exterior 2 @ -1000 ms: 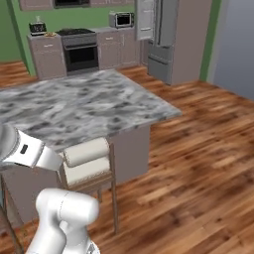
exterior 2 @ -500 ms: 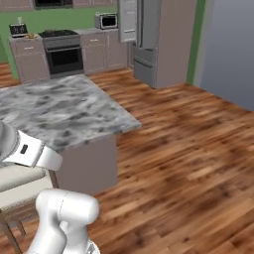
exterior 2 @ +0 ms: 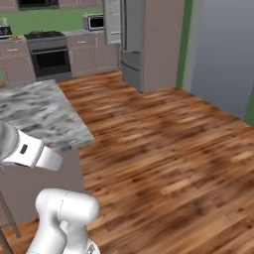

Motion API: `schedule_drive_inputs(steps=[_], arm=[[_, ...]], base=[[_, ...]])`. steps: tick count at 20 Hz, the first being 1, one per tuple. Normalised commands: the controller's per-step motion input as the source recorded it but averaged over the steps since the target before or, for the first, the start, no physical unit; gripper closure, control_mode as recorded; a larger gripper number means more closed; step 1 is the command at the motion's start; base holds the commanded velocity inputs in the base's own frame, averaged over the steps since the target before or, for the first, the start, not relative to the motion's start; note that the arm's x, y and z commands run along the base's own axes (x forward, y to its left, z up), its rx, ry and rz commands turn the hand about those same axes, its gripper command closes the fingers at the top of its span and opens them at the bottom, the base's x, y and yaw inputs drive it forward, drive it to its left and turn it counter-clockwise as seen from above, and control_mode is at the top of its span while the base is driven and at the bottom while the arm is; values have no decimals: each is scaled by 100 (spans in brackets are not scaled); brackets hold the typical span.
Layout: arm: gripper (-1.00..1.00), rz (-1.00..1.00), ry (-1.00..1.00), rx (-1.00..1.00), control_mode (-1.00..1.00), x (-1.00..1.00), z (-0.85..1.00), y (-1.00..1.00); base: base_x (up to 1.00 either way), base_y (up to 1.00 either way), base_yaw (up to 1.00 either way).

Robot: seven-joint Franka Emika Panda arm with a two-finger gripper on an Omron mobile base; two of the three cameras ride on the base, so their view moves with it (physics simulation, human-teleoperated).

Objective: Place the cold items (carrot and tomato) from the fridge in one tupperware on the dining counter. Place the warm items (kebab skewer and hot dog) in the stove area in another tupperware.

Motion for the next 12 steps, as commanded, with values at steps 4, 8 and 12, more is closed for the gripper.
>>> schedule_drive_inputs(steps=[4, 8, 12], arm=[[-100, 0, 0, 0, 100, 0, 0, 0], [-100, 0, 0, 0, 100, 0, 0, 0], [-100, 0, 0, 0, 100, 0, 0, 0]], base=[[63, -87, 12], [78, -75, 17], [95, -53, 27]])
